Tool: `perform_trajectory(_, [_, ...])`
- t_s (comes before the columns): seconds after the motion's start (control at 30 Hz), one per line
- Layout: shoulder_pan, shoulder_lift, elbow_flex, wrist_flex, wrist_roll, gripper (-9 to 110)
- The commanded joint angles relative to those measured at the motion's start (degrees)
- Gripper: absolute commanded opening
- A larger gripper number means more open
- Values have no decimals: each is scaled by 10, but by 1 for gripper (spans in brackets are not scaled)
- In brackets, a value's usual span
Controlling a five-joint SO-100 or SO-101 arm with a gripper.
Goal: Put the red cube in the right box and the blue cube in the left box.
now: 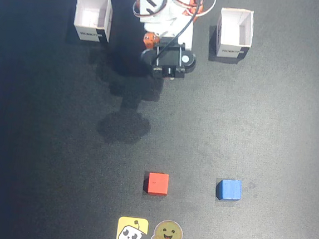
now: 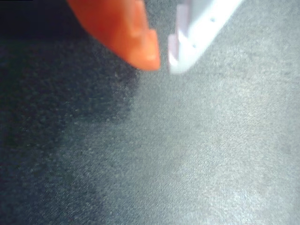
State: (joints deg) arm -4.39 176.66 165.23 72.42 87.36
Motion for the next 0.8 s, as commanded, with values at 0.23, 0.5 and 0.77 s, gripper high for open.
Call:
perform_trajectory(0.23, [6, 5, -6, 2, 4, 0])
perform_trajectory(0.5, [10, 5, -6, -5, -10, 0])
perform_trajectory(0.77, [10, 5, -15, -52, -34, 0])
